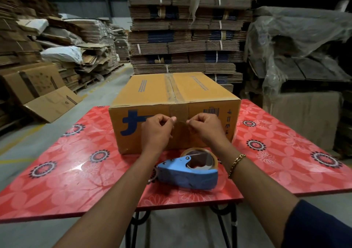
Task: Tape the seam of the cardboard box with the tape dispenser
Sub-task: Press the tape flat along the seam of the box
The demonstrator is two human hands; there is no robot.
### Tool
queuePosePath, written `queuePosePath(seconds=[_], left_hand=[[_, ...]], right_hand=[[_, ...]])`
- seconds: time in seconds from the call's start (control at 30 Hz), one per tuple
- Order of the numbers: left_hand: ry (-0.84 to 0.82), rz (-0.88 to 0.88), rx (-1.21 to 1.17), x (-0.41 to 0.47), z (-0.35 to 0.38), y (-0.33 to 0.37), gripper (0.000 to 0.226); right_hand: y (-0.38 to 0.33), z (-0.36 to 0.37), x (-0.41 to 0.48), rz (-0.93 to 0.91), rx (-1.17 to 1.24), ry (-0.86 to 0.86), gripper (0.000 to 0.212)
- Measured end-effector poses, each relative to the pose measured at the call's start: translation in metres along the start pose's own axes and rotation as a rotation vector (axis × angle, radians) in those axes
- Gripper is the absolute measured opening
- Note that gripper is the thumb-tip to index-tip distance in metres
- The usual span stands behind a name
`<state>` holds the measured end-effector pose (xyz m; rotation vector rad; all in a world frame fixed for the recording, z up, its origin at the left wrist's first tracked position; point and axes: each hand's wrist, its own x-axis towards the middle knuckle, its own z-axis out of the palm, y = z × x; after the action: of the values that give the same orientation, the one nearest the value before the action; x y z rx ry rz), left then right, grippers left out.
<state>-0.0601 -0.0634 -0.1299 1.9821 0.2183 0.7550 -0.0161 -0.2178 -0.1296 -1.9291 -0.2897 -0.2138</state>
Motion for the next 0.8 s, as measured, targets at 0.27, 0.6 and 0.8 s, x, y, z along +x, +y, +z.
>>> queuePosePath(seconds=[0.27, 0.6, 0.8], left_hand=[[0.072, 0.043, 0.102, 0.003, 0.007, -0.006, 0.028], [0.089, 0.158, 0.209, 0.007, 0.007, -0.014, 0.024], [0.103, 0.189, 0.373, 0.017, 0.001, -0.017, 0.05]], right_hand=[[0.001, -0.023, 0.0, -0.235, -0.479, 0.092, 0.015], [-0.032, -0.019, 0.048, -0.715, -0.876, -0.087, 0.059], [-0.029, -0.018, 0.048, -0.721, -0.838, -0.051, 0.058]])
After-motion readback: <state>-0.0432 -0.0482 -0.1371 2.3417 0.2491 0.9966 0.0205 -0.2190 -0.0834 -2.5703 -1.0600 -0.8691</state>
